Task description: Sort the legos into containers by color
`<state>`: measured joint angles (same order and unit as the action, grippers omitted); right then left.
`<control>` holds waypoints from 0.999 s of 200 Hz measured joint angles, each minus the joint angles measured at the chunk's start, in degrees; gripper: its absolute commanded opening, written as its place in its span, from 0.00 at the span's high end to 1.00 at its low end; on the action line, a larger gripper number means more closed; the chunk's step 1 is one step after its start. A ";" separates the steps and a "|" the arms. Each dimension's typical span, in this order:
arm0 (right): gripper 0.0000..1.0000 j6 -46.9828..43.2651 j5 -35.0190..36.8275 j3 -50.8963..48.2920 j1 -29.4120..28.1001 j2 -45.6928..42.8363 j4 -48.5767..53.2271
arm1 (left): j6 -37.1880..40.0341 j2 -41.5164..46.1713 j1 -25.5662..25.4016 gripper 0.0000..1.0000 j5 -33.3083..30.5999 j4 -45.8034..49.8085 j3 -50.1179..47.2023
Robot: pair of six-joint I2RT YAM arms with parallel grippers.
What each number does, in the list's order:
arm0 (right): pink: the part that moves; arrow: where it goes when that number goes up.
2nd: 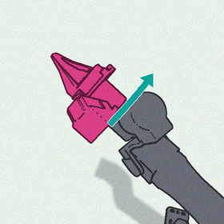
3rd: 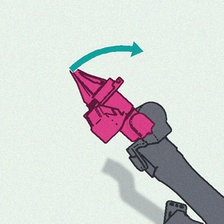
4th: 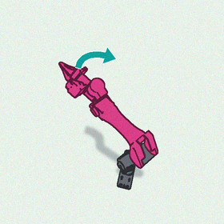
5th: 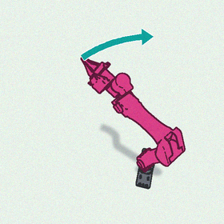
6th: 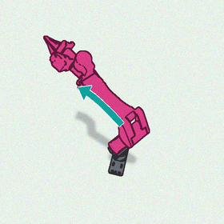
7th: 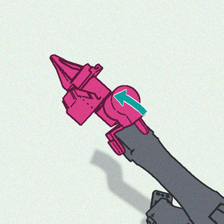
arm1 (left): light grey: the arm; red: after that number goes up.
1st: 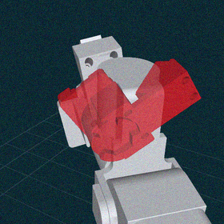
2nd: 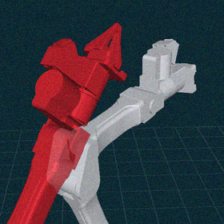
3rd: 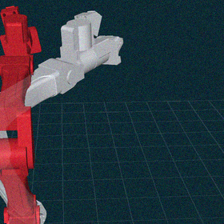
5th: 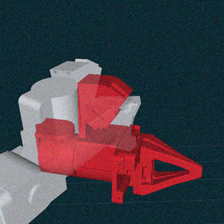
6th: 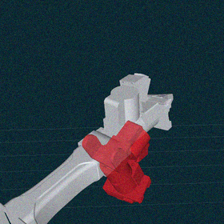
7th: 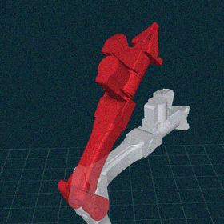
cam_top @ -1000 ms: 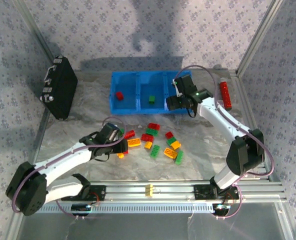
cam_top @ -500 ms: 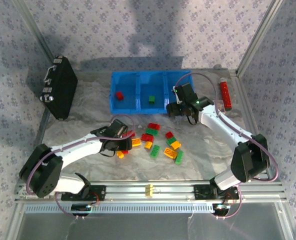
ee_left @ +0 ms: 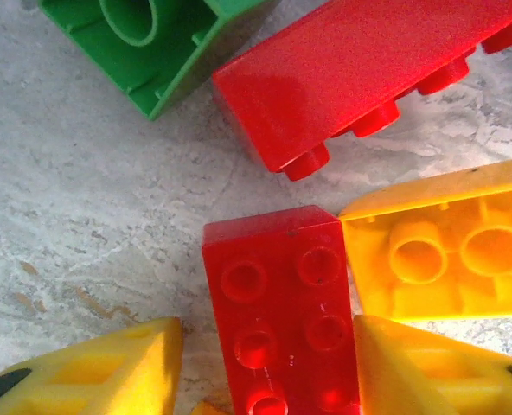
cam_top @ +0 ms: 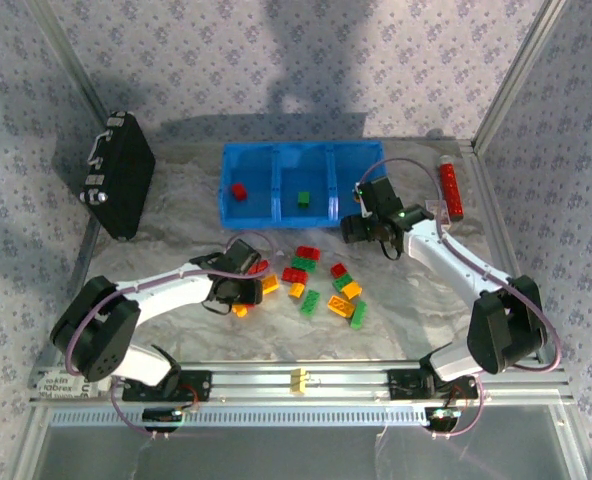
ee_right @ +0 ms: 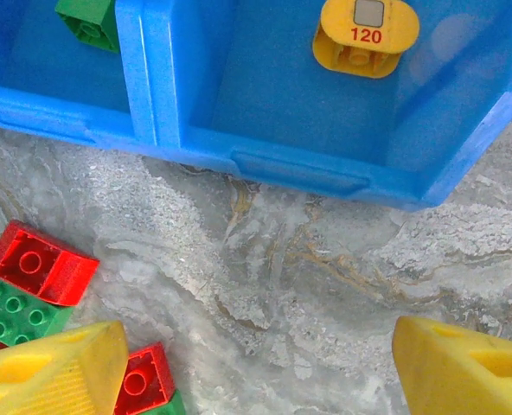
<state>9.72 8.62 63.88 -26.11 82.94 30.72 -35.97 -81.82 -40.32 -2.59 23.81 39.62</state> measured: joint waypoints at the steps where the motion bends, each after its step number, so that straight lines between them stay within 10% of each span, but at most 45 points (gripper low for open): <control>1: 0.18 0.00 -0.04 -0.04 0.00 -0.02 -0.02 | 0.04 0.00 0.00 0.52 -0.02 0.02 0.00; 108: 0.19 1.18 -0.48 -3.56 0.00 -2.78 -1.44 | 2.51 3.15 1.31 0.67 -2.08 3.98 7.43; 190: 0.19 2.14 -0.96 -5.33 0.00 -4.70 -1.92 | 13.03 -5.14 12.55 0.67 -1.68 9.20 39.15; 200: 0.19 2.38 -0.96 -5.49 -0.02 -4.90 -1.97 | 14.45 -9.16 14.12 0.52 -1.01 9.57 44.85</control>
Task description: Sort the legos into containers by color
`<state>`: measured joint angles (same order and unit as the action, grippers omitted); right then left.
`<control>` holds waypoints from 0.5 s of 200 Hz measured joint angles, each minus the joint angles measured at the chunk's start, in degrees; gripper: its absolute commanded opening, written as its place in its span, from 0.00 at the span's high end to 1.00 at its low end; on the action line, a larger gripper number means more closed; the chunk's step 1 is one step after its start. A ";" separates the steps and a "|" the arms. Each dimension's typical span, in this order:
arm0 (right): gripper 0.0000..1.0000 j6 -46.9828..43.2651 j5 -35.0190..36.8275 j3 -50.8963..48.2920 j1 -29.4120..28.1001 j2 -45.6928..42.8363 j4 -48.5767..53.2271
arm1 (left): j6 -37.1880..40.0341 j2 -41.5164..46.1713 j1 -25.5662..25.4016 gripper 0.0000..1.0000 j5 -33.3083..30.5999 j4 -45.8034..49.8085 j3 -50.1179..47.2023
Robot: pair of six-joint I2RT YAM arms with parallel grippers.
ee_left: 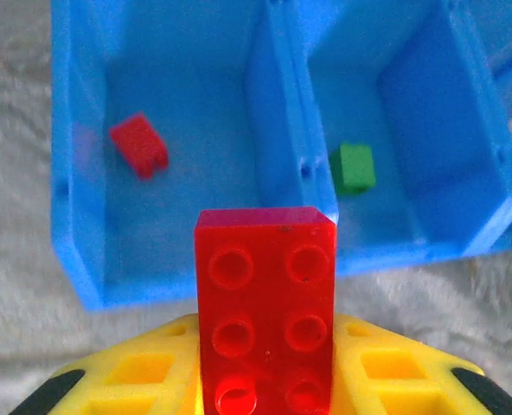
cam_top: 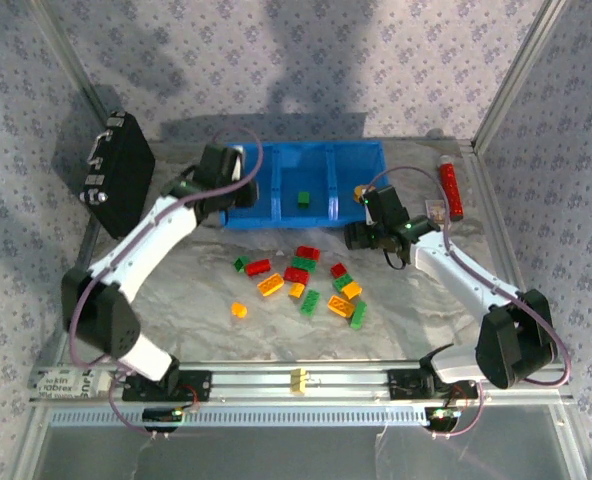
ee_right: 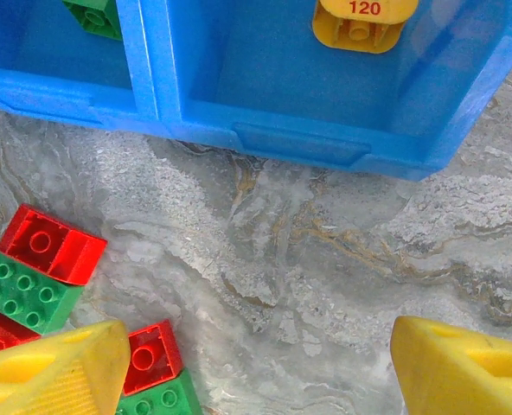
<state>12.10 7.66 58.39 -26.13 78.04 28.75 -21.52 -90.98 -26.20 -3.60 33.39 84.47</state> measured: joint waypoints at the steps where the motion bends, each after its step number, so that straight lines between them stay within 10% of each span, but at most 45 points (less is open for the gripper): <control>1: 0.19 0.00 0.00 0.00 0.00 -0.02 0.00 | 0.11 -0.57 0.20 0.48 0.24 0.11 0.85; 9: 0.19 0.15 -0.02 -0.13 0.00 -0.15 0.02 | 1.03 -3.96 1.38 0.20 0.66 0.76 5.53; 17: 0.19 0.22 -0.02 -0.20 -0.11 -0.28 0.04 | 1.81 -7.32 2.25 0.15 0.61 1.57 9.77; 100: 0.18 0.37 -0.63 -3.93 -0.44 -3.72 -0.33 | 3.87 3.96 -1.38 0.16 1.51 -1.40 -11.87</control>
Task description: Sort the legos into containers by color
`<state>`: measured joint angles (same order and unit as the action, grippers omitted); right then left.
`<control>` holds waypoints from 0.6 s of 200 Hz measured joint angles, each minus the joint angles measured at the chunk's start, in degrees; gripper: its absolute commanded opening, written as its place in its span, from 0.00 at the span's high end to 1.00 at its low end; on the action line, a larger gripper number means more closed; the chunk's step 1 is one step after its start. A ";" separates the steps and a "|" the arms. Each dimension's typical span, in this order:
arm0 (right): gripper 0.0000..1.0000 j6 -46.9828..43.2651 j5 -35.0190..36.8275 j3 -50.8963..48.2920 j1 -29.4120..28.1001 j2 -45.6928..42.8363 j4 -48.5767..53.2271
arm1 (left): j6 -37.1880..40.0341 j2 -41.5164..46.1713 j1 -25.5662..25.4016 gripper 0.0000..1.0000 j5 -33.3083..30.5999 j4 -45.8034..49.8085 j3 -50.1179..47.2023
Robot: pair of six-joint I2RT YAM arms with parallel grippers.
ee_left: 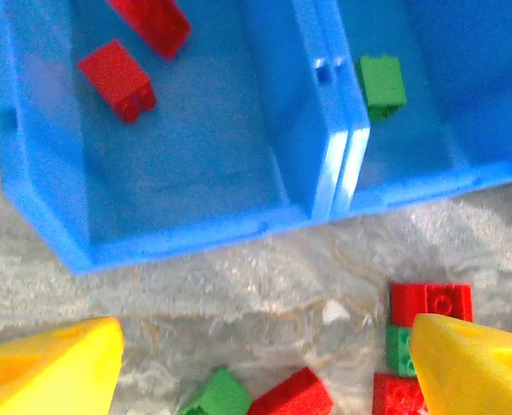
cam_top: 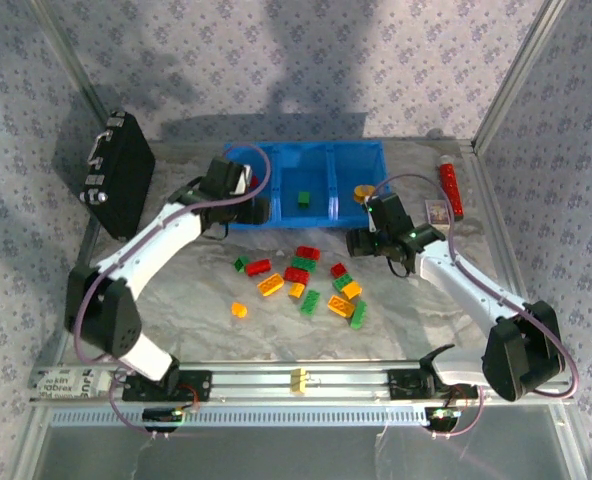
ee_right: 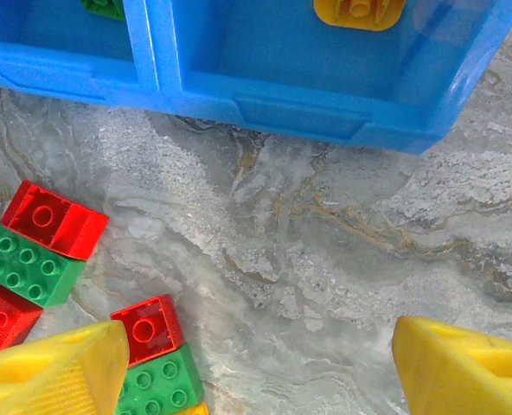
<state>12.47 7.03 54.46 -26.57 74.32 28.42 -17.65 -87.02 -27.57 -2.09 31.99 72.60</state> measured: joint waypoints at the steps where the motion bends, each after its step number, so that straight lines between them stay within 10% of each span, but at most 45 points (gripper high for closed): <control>1: 0.18 0.00 -0.07 -0.07 0.00 0.00 -0.02 | 0.00 0.22 -0.02 0.16 0.00 -0.11 -0.28; 120: 0.18 -0.39 -3.26 -3.19 -2.62 -0.70 -2.01 | -0.59 5.84 -11.37 0.27 2.97 -6.23 -21.92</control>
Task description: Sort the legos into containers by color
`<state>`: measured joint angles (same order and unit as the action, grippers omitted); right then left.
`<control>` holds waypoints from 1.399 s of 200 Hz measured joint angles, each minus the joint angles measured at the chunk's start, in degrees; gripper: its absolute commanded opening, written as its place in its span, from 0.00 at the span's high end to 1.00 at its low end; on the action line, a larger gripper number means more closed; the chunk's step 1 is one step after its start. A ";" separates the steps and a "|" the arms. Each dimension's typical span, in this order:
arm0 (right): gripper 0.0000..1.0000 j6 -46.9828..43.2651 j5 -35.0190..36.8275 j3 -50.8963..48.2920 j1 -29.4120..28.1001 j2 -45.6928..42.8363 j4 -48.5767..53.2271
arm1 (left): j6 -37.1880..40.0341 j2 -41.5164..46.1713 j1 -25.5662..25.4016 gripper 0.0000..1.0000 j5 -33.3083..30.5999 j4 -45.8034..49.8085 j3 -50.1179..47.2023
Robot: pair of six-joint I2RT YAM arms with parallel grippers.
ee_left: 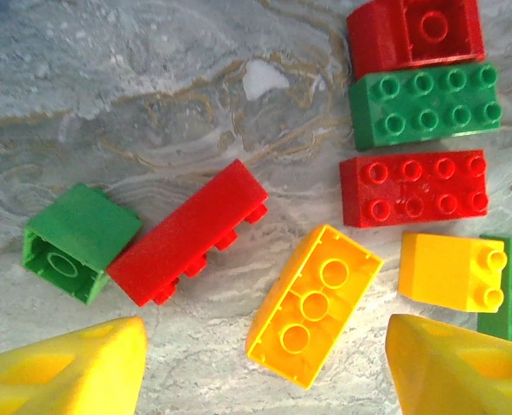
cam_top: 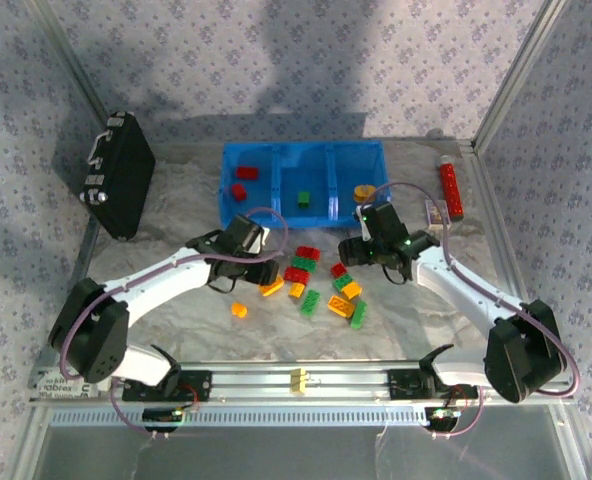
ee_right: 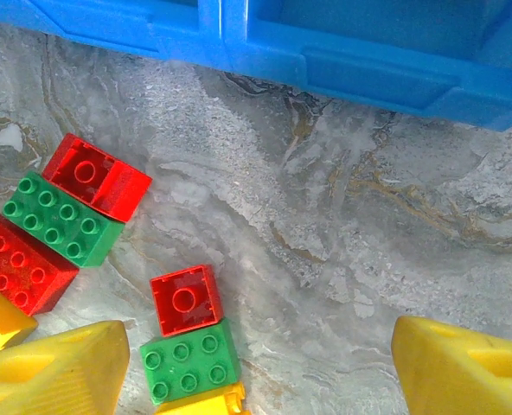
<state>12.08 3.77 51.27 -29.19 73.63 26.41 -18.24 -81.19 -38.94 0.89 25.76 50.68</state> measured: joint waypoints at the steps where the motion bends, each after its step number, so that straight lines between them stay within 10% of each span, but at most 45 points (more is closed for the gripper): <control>1: 0.18 0.00 0.00 0.00 0.00 -0.07 0.00 | 0.00 -0.02 -0.04 0.27 0.00 -0.09 -0.09; 149: 0.19 0.00 -0.09 -4.13 2.49 -8.33 -0.09 | 1.09 -12.00 -3.85 0.32 2.12 -1.99 1.14; 214: 0.20 0.20 -0.11 -5.29 4.39 -11.04 0.13 | 2.58 -14.56 -4.92 0.62 1.20 0.22 3.19; 280: 0.22 3.39 3.65 -5.60 8.31 -16.79 1.51 | 2.84 -11.67 -5.81 0.65 0.57 4.17 13.51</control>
<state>15.46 7.42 45.67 -20.88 56.84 27.92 -15.40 -92.86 -44.75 1.45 29.93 64.18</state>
